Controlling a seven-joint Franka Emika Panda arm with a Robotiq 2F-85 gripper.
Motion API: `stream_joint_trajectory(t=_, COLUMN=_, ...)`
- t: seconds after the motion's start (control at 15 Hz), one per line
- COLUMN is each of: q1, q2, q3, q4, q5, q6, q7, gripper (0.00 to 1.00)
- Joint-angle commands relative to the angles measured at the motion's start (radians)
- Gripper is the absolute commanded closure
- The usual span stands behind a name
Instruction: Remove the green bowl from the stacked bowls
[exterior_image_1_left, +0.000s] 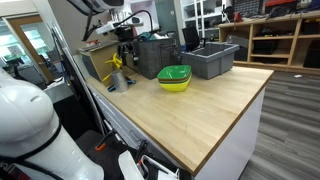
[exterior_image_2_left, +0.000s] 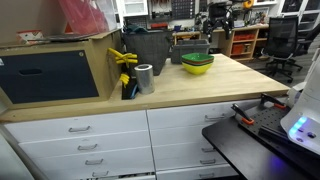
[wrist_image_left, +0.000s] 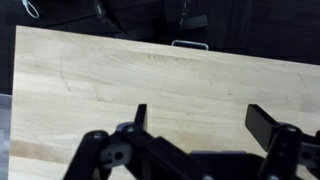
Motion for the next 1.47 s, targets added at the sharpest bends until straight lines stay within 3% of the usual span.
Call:
stream_joint_trajectory(t=0.0, q1=-0.003, q2=0.154, q3=-0.009, q4=0.080, q5=-0.037, q6=0.093, q7=-0.026, gripper=0.00)
stream_joint_trajectory(t=0.33, q1=0.015, q2=0.383, q3=-0.011, q4=0.194, q5=-0.060, q6=0.204, q7=-0.064, gripper=0.00)
stream_joint_trajectory(t=0.67, q1=0.046, q2=0.563, q3=-0.013, q4=0.360, q5=-0.076, q6=0.210, q7=-0.073, gripper=0.00)
stream_joint_trajectory(t=1.4, q1=0.105, q2=0.699, q3=-0.025, q4=0.626, q5=-0.081, q6=0.195, q7=-0.063, gripper=0.00)
